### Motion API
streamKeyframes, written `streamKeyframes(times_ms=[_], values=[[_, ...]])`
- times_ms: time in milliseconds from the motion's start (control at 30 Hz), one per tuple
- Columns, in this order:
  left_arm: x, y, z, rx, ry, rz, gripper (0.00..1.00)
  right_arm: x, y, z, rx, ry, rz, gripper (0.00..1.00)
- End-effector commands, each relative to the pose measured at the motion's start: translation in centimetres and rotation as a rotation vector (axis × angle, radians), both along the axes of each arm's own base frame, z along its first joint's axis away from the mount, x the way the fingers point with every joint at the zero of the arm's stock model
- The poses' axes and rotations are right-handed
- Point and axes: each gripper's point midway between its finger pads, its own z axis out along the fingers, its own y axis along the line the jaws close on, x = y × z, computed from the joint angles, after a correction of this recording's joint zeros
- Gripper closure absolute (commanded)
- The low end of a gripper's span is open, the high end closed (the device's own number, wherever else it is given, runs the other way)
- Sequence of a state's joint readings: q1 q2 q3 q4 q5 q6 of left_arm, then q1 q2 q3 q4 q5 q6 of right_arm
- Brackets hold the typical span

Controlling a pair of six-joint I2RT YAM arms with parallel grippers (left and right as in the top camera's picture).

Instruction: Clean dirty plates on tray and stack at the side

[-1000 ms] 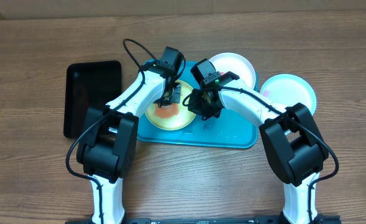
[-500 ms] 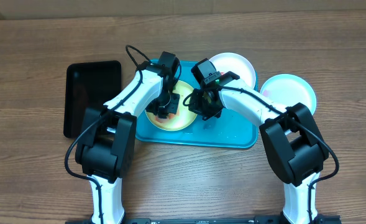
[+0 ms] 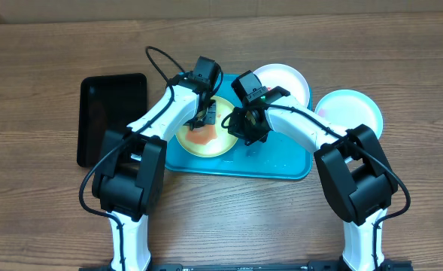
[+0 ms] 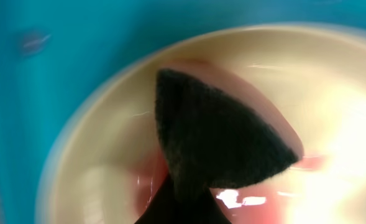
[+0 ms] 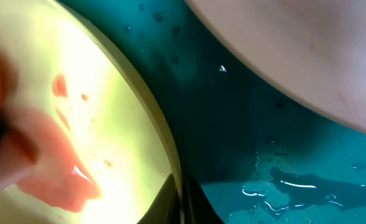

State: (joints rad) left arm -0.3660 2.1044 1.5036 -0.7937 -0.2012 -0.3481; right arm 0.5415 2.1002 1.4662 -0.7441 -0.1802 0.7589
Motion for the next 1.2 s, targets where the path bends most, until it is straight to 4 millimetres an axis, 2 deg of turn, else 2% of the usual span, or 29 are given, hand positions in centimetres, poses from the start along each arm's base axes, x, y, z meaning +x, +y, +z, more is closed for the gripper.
streamKeyframes(times_ms=[0,100,167,267,367,467,533,600,667,767,900,967,1067,1167], values=[[-0.8,3.5,-0.5,0.161,0.003,0.123,0.96,0.3,0.2,0.4,0.003,-0.012,0.002,0.96],[-3.3,2.2,-1.2,0.103,0.132,0.044,0.96,0.3,0.2,0.4,0.003,-0.012,0.002,0.96],[-4.9,0.2,-1.6,0.003,0.221,-0.046,0.96,0.3,0.2,0.4,0.004,-0.013,0.002,0.96],[-6.1,-3.4,-1.7,-0.184,0.285,-0.2,0.96,0.4,0.5,0.4,0.015,-0.014,0.006,0.96],[-5.5,-6.7,-1.1,-0.365,0.258,-0.3,0.96,0.3,0.7,0.5,0.03,-0.01,0.015,0.96],[-3.3,-7.3,-0.4,-0.424,0.182,-0.301,0.96,0.2,0.7,0.5,0.028,-0.008,0.016,0.96],[-1.6,-6.9,0.3,-0.433,0.13,-0.284,0.96,0.1,0.6,0.5,0.026,-0.004,0.016,0.96],[0.5,-5.4,1.3,-0.408,0.074,-0.227,0.96,0.1,0.6,0.5,0.025,-0.002,0.016,0.96],[2.8,-2.2,2.8,-0.327,0.021,-0.089,0.96,0.0,0.6,0.4,0.024,0.0,0.016,0.96],[4.8,1.4,5.9,-0.257,-0.023,0.018,0.96,0.0,0.5,0.4,0.022,0.002,0.018,0.96],[5.9,4.4,9.8,-0.23,-0.05,0.079,0.96,0.0,0.8,0.7,0.03,-0.014,0.063,0.96],[6.1,5.4,11.1,-0.23,-0.057,0.098,0.96,0.2,0.9,1.3,0.033,-0.026,0.078,0.96],[6.3,6.3,11.9,-0.231,-0.068,0.117,0.96,0.8,0.9,3.1,0.017,-0.095,0.138,0.96],[6.2,6.4,11.9,-0.23,-0.064,0.118,0.95,1.3,-0.5,5.5,-0.079,-0.182,0.127,0.96]])
